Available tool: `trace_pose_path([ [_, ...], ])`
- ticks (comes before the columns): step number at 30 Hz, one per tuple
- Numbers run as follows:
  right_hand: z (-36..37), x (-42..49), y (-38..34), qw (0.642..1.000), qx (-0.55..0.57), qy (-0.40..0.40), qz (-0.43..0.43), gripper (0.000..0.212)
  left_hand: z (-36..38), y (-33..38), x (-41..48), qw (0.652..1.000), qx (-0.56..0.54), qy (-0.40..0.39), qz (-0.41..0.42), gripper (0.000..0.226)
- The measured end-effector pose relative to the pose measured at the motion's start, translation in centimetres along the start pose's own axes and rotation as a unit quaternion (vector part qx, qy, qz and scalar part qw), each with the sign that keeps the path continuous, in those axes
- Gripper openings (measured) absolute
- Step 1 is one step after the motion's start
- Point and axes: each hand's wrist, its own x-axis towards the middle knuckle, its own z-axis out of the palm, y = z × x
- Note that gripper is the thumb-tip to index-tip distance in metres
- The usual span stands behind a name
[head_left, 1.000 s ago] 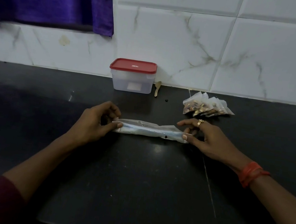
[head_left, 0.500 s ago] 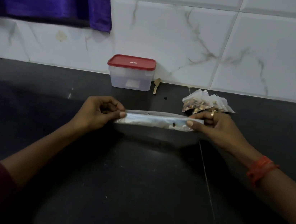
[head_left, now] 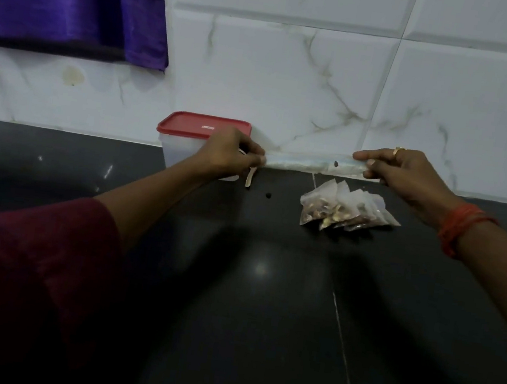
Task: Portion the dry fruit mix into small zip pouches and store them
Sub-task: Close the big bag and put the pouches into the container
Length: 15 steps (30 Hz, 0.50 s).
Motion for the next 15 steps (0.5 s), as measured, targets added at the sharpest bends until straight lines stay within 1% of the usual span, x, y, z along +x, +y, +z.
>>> trace_pose_path([
  [2,-0.6,1.8,1.1,0.999,-0.041,-0.012,0.000,0.018,1.6,0.0,2.0,0.998,0.063,0.004,0.020,0.033],
  [3,-0.7,2.5,1.6,0.998,-0.058,-0.021,0.003,0.024,2.4,-0.1,2.9,0.995,0.098,0.016,0.029,0.034],
  [5,-0.5,4.0,2.7,0.995,-0.094,-0.017,0.003,0.029,3.9,-0.3,4.6,0.988,0.143,0.026,0.045,0.028],
  [8,0.2,6.4,4.5,0.985,-0.170,0.006,-0.015,0.026,5.6,-1.1,7.0,0.978,0.202,0.008,0.054,0.021],
  [10,0.9,7.8,5.7,0.980,-0.199,0.012,-0.026,0.025,6.2,-1.7,8.3,0.968,0.244,0.002,0.062,0.018],
  [12,1.5,9.2,6.8,0.977,-0.208,0.022,-0.042,0.022,6.8,-2.2,9.1,0.952,0.293,0.012,0.084,0.014],
  [15,1.8,10.9,7.9,0.963,-0.260,0.006,-0.064,0.018,7.8,-2.4,9.3,0.914,0.388,0.006,0.122,0.012],
])
